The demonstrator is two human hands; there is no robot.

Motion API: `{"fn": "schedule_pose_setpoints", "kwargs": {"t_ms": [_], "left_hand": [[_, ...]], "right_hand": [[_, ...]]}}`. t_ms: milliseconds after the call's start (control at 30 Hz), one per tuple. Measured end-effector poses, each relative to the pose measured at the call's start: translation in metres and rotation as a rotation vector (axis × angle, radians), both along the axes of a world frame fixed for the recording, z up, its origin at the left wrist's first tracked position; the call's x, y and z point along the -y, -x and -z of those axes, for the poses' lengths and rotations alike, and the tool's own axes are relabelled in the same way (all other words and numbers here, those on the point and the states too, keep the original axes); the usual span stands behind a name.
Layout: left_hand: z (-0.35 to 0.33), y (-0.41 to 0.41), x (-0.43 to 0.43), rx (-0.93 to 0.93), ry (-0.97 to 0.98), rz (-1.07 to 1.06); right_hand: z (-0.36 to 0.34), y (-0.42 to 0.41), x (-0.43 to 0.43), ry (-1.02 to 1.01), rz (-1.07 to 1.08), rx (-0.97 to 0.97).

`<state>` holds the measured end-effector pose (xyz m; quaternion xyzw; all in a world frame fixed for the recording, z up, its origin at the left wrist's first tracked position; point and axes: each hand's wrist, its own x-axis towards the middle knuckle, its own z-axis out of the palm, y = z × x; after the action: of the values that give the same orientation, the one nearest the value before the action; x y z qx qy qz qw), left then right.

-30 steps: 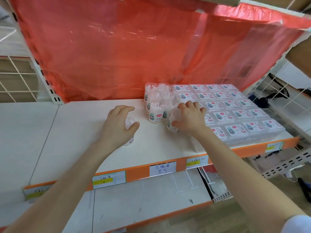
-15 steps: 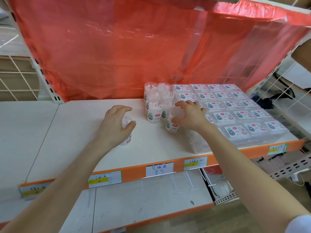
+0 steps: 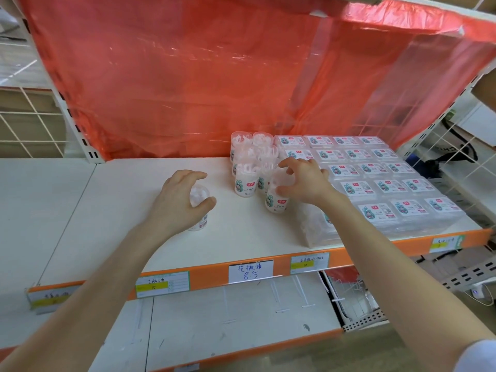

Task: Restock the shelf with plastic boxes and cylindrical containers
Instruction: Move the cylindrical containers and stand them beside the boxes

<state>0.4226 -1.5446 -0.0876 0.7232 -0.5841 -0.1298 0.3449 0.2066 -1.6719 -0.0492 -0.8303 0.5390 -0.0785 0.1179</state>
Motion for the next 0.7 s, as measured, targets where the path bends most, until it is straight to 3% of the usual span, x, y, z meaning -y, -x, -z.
{"fn": "schedule_pose_setpoints", "kwargs": {"t_ms": [300,467,700], "left_hand": [[0.0,0.003,0.001,0.007,-0.037,-0.006],[-0.005,0.015,0.009,-0.024,0.029,0.023],[-0.005,0.053,0.032,-0.074,0.065,0.134]], "right_hand": [[0.001,0.005,0.002,-0.008,-0.025,0.01],[-0.003,0.015,0.009,-0.036,-0.008,0.165],[0.0,0.035,0.018,0.01,0.037,0.197]]}}
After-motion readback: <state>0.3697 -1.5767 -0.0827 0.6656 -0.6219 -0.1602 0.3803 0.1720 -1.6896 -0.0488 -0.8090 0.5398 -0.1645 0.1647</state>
